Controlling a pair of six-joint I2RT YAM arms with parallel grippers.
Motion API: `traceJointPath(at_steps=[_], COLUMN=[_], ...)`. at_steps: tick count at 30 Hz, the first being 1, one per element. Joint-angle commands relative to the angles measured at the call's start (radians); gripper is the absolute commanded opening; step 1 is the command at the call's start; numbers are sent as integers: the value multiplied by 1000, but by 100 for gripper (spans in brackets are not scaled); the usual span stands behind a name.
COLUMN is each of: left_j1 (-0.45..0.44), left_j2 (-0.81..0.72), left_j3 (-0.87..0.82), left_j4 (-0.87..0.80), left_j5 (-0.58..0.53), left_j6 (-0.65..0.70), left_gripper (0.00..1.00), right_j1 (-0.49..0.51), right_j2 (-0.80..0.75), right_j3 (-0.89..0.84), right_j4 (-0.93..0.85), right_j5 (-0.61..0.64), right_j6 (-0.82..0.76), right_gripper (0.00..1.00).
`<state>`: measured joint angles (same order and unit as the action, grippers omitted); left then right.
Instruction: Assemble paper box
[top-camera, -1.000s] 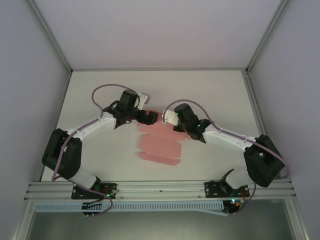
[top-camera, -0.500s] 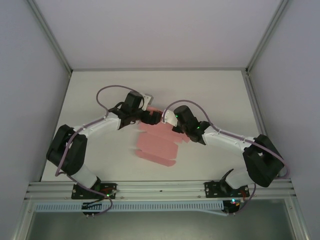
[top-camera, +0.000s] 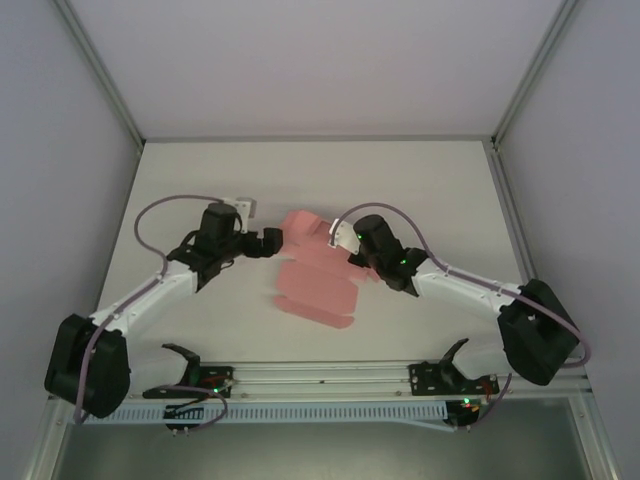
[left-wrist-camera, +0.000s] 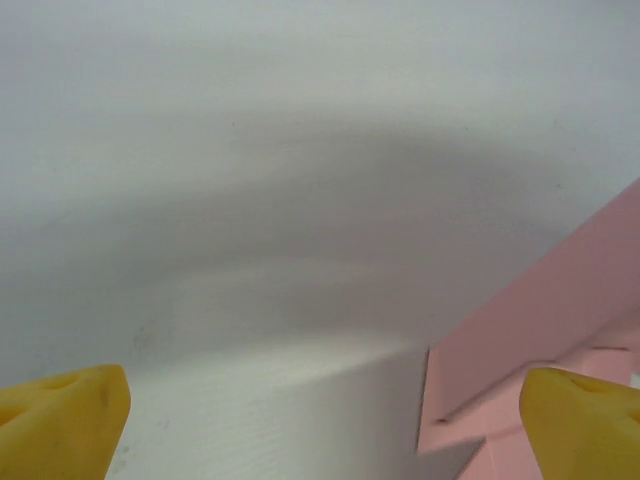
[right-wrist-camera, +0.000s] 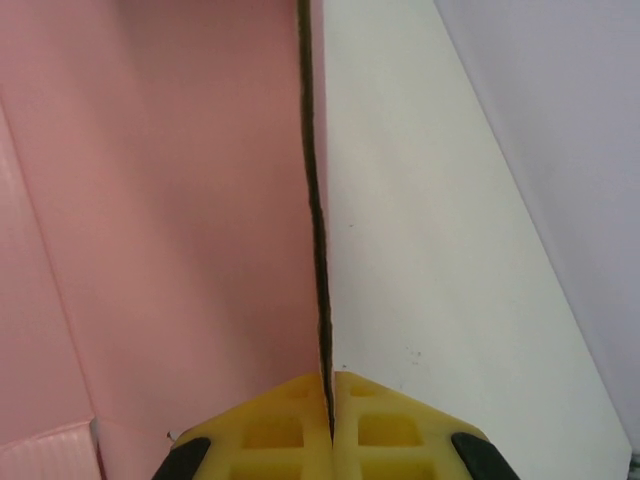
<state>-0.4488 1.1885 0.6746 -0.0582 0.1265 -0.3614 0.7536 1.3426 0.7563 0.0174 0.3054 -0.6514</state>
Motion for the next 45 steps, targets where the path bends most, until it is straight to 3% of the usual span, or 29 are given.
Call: traceJointPath(at_steps=[1, 3, 5, 10, 14, 19, 26, 29, 30, 39, 45], left_j1=[34, 42, 42, 42, 41, 36, 2, -36, -48, -231, -338], left_j2=[-21, -13, 9, 76, 125, 159, 153, 152, 148, 83, 143], left_j3=[-112, -162, -183, -196, -168, -148, -145, -122, -113, -44, 11], left_j4=[166, 304, 413, 573, 564, 528, 526, 484, 463, 256, 228], left_j5=[209, 312, 364, 415, 401, 380, 353, 298, 266, -174, -321], left_j6=[-87, -133, -173, -210, -193, -171, -137, -108, -103, 4, 88], left_gripper=[100, 97, 87, 76, 61, 57, 22, 2, 0, 0, 0], right_j1=[-19, -24, -26, -28, -28, -29, -33, -34, -33, -42, -40], right_j2=[-41, -45, -39, -23, -23, -26, -17, -10, -8, 29, 62], right_j3=[-12, -13, -8, -5, -8, -4, 6, 11, 12, 72, 110], right_j4=[-7, -11, -21, -27, -19, -13, -20, -22, -24, -143, -205], right_j5=[-47, -70, -75, -71, -75, -80, -90, -89, -86, -118, -121], right_j6=[60, 71, 78, 94, 103, 107, 128, 146, 150, 264, 320], right_gripper=[0, 0, 0, 0, 0, 0, 0, 0, 0, 0, 0])
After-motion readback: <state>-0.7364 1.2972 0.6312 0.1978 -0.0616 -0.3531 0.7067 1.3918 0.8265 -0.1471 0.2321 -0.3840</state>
